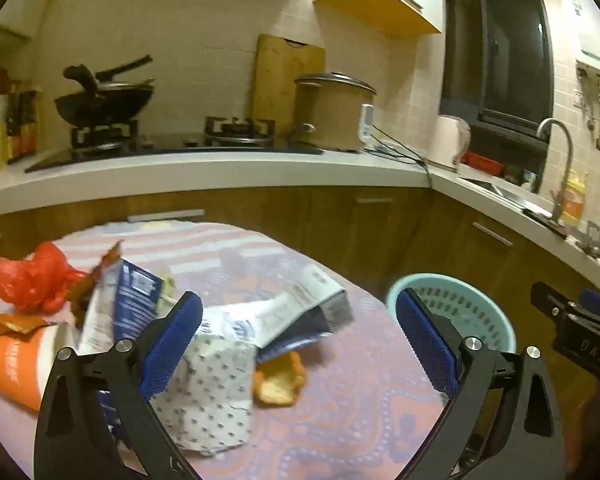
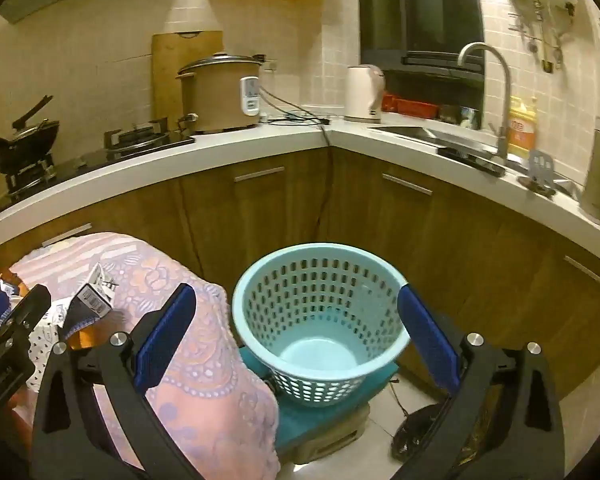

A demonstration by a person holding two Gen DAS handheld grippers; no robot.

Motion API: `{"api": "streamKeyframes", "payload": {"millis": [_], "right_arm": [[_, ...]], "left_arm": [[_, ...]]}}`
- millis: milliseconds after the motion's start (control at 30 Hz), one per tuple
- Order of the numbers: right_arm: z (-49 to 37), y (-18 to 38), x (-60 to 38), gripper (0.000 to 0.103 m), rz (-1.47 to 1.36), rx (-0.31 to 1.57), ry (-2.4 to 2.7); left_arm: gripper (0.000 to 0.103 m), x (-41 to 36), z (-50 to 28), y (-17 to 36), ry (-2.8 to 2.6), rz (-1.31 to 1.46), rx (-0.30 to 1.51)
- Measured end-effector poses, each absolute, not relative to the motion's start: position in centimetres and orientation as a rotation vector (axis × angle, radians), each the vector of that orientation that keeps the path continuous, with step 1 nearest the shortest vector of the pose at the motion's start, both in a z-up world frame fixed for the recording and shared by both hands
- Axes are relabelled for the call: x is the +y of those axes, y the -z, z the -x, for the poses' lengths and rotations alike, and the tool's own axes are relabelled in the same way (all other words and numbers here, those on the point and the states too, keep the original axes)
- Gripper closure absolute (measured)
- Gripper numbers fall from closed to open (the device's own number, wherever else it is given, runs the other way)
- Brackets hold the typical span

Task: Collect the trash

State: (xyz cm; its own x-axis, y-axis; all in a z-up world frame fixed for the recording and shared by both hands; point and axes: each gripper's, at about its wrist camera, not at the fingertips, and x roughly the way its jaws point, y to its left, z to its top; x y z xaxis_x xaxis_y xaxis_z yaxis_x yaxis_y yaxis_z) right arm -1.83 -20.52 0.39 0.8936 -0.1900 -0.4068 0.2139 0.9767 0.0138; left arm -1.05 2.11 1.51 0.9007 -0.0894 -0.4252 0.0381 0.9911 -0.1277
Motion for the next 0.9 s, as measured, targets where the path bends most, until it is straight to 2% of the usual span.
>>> {"api": "streamKeyframes", "payload": {"millis": [267, 900], "right_arm": [[1.1, 0.1, -19.6, 0.007, -0.035, 0.41, 0.166], [1.5, 1.1, -20.7, 0.007, -0.011, 0.38, 0.134]], "left_arm": [[0.009, 2.6, -0.1, 0.0, 0.104, 0.176, 0.489], [0.009, 1.5, 0.3, 0.3, 0.068, 0.114, 0.459]]}}
